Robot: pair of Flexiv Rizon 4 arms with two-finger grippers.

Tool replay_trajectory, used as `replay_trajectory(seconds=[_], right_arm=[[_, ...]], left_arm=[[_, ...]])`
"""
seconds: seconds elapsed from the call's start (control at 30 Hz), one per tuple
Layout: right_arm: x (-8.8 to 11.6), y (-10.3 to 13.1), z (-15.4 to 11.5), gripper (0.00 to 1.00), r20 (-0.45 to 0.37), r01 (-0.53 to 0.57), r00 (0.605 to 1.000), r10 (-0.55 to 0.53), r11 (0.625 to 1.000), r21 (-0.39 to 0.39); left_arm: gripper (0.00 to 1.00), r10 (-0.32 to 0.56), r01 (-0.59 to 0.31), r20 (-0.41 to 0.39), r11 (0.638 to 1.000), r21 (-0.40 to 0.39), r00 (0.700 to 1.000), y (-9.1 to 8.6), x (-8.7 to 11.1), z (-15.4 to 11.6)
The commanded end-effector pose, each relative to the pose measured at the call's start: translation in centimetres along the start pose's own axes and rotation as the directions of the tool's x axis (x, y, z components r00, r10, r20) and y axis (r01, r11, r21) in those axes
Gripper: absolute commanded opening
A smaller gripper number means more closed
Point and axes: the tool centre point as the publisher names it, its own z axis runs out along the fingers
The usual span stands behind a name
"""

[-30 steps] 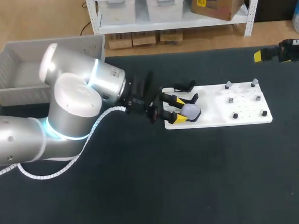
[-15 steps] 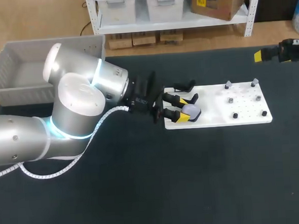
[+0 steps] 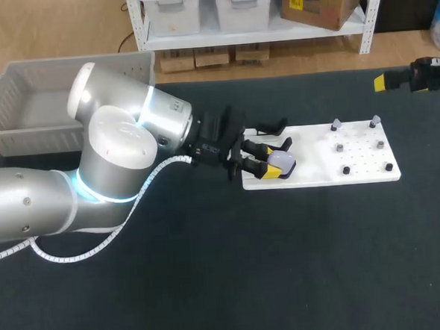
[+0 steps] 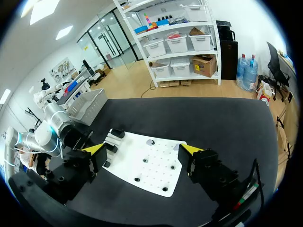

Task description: Pick up each earbud case from the left stands, insert the matching earbuds, close the lid, and place the case in the box.

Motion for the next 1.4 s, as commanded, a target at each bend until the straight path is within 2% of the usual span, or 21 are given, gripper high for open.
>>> replay_trajectory(seconds=[0.03, 0.27, 0.47, 0.67, 0.93, 1.2, 1.4], right_arm=[[0.0, 0.0, 0.0, 1.00, 0.000, 0.000, 1.000, 0.000, 1.000, 0.001], [0.0, 0.0, 0.0, 1.00, 0.000, 0.000, 1.000, 0.000, 1.000, 0.001], [0.0, 0.0, 0.0, 1.00, 0.000, 0.000, 1.000, 0.000, 1.000, 0.001], [0.0, 0.0, 0.0, 1.00, 0.000, 0.000, 1.000, 0.000, 1.000, 0.001], [0.0, 0.0, 0.0, 1.00, 0.000, 0.000, 1.000, 0.000, 1.000, 0.001], [0.0, 0.0, 0.0, 1.00, 0.000, 0.000, 1.000, 0.000, 1.000, 0.001], [0.0, 0.0, 0.0, 1.00, 0.000, 0.000, 1.000, 0.000, 1.000, 0.001]], left_arm=[[0.00, 0.006, -0.006, -0.002, 1.000, 0.003, 1.000, 0.1, -0.1, 0.1], [0.00, 0.054, -0.053, 0.037, 0.998, -0.031, 0.998, -1.2, -1.8, -1.4], [0.00, 0.103, -0.096, 0.141, 0.994, -0.056, 0.985, -2.1, -4.0, -2.3], [0.00, 0.165, -0.157, 0.225, 0.986, -0.052, 0.960, -2.3, -6.4, -1.8], [0.00, 0.174, -0.164, 0.326, 0.985, -0.060, 0.929, -2.0, -8.1, -0.7], [0.00, 0.174, -0.167, 0.362, 0.985, -0.052, 0.916, -2.8, -9.3, 0.5], [0.00, 0.153, -0.151, 0.353, 0.988, -0.032, 0.923, -3.9, -9.2, 1.3]])
